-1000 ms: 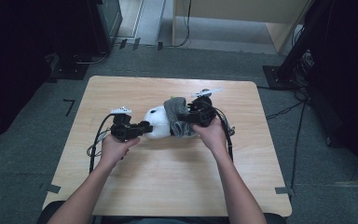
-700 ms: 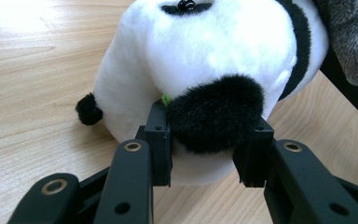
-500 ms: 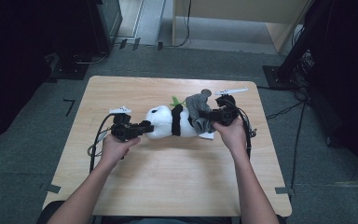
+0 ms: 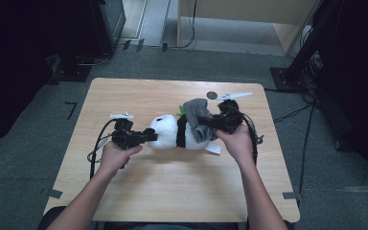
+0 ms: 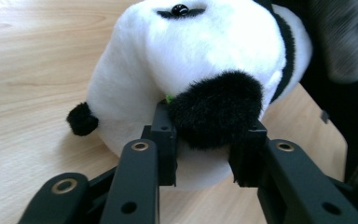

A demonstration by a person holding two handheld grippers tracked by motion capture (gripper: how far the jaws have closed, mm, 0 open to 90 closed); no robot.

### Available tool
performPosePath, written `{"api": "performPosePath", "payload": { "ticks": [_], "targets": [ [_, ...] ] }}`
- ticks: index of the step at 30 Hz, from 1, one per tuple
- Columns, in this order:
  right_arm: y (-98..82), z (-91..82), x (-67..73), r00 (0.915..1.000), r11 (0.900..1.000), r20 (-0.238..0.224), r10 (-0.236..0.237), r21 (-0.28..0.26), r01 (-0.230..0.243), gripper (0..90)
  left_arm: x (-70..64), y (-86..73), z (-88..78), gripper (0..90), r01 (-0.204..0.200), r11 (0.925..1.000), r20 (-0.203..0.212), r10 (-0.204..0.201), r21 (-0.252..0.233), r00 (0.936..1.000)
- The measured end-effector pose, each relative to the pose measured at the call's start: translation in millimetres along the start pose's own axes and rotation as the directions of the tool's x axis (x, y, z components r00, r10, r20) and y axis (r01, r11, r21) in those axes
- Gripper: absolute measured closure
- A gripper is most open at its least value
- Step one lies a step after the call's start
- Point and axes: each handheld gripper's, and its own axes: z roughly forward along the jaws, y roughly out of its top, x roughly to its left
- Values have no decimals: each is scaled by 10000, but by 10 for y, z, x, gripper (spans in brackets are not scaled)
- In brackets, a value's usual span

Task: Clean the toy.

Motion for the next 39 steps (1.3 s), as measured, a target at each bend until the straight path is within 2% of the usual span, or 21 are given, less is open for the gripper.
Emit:
{"api": "performPosePath", "payload": {
  "ticks": [1, 3, 4, 6, 9, 11, 14, 15, 16, 17, 20, 23, 27, 29, 30, 32, 34, 36, 37, 38, 39],
  "targets": [
    [-16, 81, 5, 9998, 9996, 178, -99, 274, 94, 763, 2, -4, 11, 659, -135, 9999, -120, 135, 61, 9998],
    [-26, 172, -31, 10000, 9998, -52, 63, 200, -62, 764, 6, -14, 13, 599, -438, 9990, -414, 438, 4, 9982],
    [-14, 188, -42, 9999, 9998, -56, 109, 161, -108, 764, 14, -19, 11, 550, -710, 9974, -468, 704, -119, 9964],
    [20, 203, -63, 9999, 9998, -57, 132, 177, -131, 764, 35, -24, 5, 467, -920, 9954, -421, 909, -271, 9950],
    [79, 229, -88, 9999, 9997, 70, 82, 236, -84, 765, 51, -43, -6, 377, -1557, 9874, -545, 1541, -270, 9866],
    [114, 248, -104, 9999, 9997, 111, 3, 263, -6, 764, 51, -58, -14, 353, -2220, 9747, -755, 2195, -265, 9727],
    [166, 281, -143, 10000, 9997, 27, -5, 264, 4, 764, 86, -98, -8, 319, -3225, 9460, -983, 3181, -320, 9430],
    [186, 291, -157, 10000, 9996, 11, 60, 287, -61, 764, 106, -113, 4, 317, -3340, 9420, -989, 3296, -318, 9389],
    [207, 302, -173, 10000, 9995, 0, 37, 300, -37, 764, 133, -121, 18, 317, -3349, 9418, -931, 3310, -299, 9390],
    [229, 313, -184, 10000, 9994, -19, 73, 332, -73, 764, 162, -123, 29, 320, -3292, 9437, -824, 3258, -312, 9418],
    [284, 347, -220, 10000, 9995, 8, 32, 322, -32, 764, 235, -110, 47, 321, -2979, 9525, -516, 2950, -629, 9541],
    [336, 381, -256, 9999, 9992, 16, 128, 367, -128, 764, 283, -102, 63, 309, -3142, 9455, -423, 3116, -852, 9493],
    [378, 421, -289, 9998, 9992, -6, 199, 334, -198, 764, 319, -94, 138, 278, -3725, 9253, -413, 3703, -718, 9280],
    [383, 435, -296, 9997, 9992, -23, 228, 325, -227, 764, 338, -88, 172, 268, -3782, 9219, -402, 3761, -840, 9257],
    [386, 444, -303, 9996, 9991, 1, 268, 322, -268, 765, 348, -88, 187, 262, -3758, 9224, -364, 3740, -897, 9267],
    [391, 454, -321, 9995, 9990, -2, 328, 302, -327, 765, 372, -90, 224, 244, -3847, 9183, -382, 3828, -933, 9230],
    [391, 473, -348, 9991, 9989, -90, 412, 243, -409, 765, 395, -92, 271, 221, -3810, 9203, -406, 3788, -892, 9246],
    [390, 492, -363, 9989, 9988, -105, 446, 222, -444, 765, 411, -86, 332, 197, -3673, 9273, -459, 3648, -718, 9300],
    [390, 501, -366, 9990, 9989, -121, 432, 213, -429, 765, 411, -87, 354, 194, -3646, 9284, -451, 3621, -717, 9310],
    [390, 508, -365, 9990, 9988, -105, 444, 208, -442, 765, 401, -86, 377, 200, -3803, 9221, -644, 3762, -719, 9243],
    [391, 520, -361, 9990, 9989, -53, 439, 172, -438, 765, 391, -82, 382, 228, -3878, 9189, -811, 3821, -726, 9205]
  ]
}}
